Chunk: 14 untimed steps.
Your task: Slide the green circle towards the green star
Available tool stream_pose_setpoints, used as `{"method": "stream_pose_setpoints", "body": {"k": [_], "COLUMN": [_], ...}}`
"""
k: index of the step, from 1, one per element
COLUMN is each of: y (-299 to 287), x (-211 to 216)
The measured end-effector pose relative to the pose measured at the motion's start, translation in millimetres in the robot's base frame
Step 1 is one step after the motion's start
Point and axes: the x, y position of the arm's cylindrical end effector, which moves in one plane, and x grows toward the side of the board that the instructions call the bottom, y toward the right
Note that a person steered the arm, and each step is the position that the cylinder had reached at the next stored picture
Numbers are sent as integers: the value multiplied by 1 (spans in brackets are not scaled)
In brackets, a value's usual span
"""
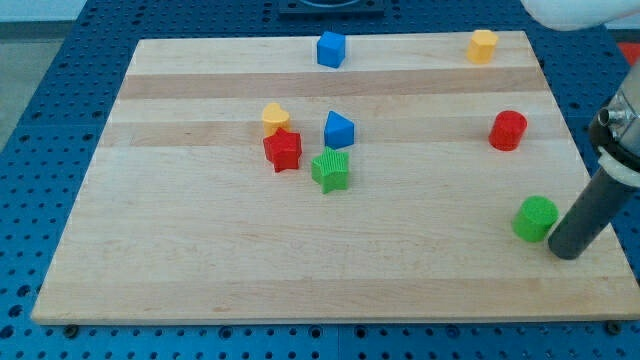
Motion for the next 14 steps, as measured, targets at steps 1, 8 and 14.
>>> {"method": "stream_pose_setpoints", "body": {"k": [1, 8, 14], "y": [0, -62, -88], "x": [-7, -59, -109]}}
